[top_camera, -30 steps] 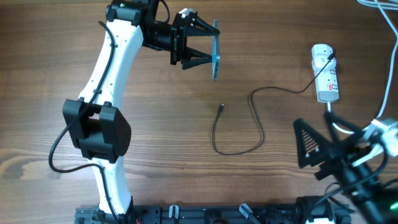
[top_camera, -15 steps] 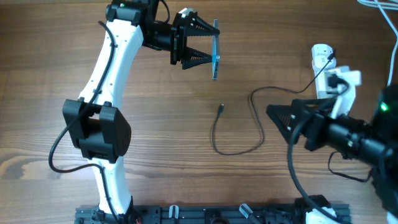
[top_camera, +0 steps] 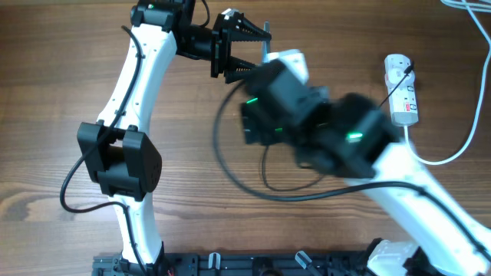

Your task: Plug charger to phone and switch on socket

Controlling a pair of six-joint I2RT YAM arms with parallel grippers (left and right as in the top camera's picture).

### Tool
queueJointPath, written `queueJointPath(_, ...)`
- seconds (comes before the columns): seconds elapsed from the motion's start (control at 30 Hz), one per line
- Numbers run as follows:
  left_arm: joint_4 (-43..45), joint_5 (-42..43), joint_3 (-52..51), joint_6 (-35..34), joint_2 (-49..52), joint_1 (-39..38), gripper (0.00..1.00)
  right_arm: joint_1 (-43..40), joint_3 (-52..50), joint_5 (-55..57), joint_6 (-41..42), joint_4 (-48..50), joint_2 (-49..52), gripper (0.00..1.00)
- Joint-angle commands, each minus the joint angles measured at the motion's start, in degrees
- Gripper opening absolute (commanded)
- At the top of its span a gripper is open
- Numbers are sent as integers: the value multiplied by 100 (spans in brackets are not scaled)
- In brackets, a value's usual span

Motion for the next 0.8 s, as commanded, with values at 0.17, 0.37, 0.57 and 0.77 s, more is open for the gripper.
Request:
queueJointPath(0.17, 37, -35, 11, -214, -214, 17, 75, 195, 199, 1659, 979, 946, 227, 86)
queueJointPath(0.37, 37, 157, 13, -212, -214, 17, 74, -9, 197, 1392, 922, 1025, 249, 71)
queueJointPath(0.57, 35, 345, 13, -199, -214, 17, 73, -258, 197, 892, 931, 1023, 262, 66)
queueJointPath(0.77, 35, 345, 13, -216, -214, 17, 73, -319, 192, 756, 894, 1032, 273, 61)
